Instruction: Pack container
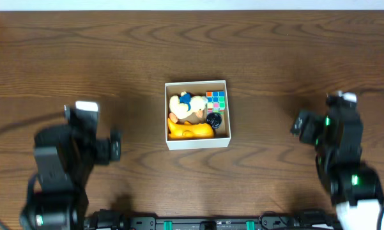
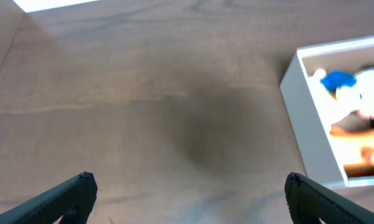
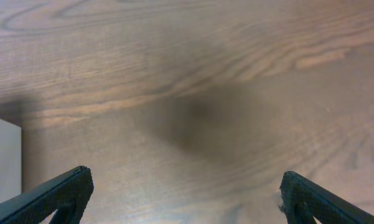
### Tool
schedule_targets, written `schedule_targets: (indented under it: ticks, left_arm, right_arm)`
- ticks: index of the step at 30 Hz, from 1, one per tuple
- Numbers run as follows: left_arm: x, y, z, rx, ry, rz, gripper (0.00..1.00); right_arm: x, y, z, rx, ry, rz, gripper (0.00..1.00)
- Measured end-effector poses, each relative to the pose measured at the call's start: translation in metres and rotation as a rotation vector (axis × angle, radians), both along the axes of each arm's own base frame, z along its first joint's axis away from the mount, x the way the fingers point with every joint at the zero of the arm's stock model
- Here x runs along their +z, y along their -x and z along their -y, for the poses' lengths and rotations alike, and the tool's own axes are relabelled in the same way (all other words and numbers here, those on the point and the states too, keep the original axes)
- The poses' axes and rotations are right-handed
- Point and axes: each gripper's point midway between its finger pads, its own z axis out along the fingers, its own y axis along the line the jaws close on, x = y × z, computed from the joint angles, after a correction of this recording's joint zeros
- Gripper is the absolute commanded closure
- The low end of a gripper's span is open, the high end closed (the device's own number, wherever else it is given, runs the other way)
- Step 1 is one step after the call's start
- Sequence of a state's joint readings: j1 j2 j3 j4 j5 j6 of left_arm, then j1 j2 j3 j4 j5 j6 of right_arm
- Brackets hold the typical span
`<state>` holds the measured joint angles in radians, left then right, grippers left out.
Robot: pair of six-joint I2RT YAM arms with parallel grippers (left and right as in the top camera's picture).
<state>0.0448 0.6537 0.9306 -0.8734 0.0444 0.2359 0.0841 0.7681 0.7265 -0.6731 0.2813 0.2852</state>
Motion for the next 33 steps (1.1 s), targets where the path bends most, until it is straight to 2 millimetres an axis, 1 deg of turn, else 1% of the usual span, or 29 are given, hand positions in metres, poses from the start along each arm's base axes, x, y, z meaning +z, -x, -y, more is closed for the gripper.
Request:
schedule_targets:
  ticks: [2,4,6,9,11,31,33]
  left_arm:
    - [-0.010,0.013,-0.002,0.012,-0.009,0.002,0.02]
    - [-0.023,0.022,-0.005,0.029,-0.023,0.002,0.02]
    - [-0.035,0.026,-0.008,0.041,-0.031,-0.014,0.02]
    - [-0.050,0.028,-0.009,0.047,-0.036,-0.054,0.02]
    - [-0.055,0.029,-0.010,0.051,-0.040,-0.072,0.02]
    - [-0.056,0.028,-0.012,0.057,-0.045,-0.076,0.02]
    - [-0.055,0.028,-0.012,0.057,-0.045,-0.076,0.02]
  right_arm:
    - [-0.003,0.012,0.003,-0.019,0.000,0.037,0.01]
    - [-0.002,0.020,0.008,-0.047,0.004,0.086,0.01]
    - [-0.001,0.022,0.011,-0.062,0.004,0.122,0.01]
    - [-0.004,0.024,0.013,-0.073,0.005,0.121,0.01]
    - [-0.004,0.024,0.013,-0.078,0.004,0.120,0.01]
    - [-0.005,0.024,0.013,-0.081,0.003,0.120,0.01]
    - [-0.008,0.028,0.014,-0.081,0.005,0.101,0.01]
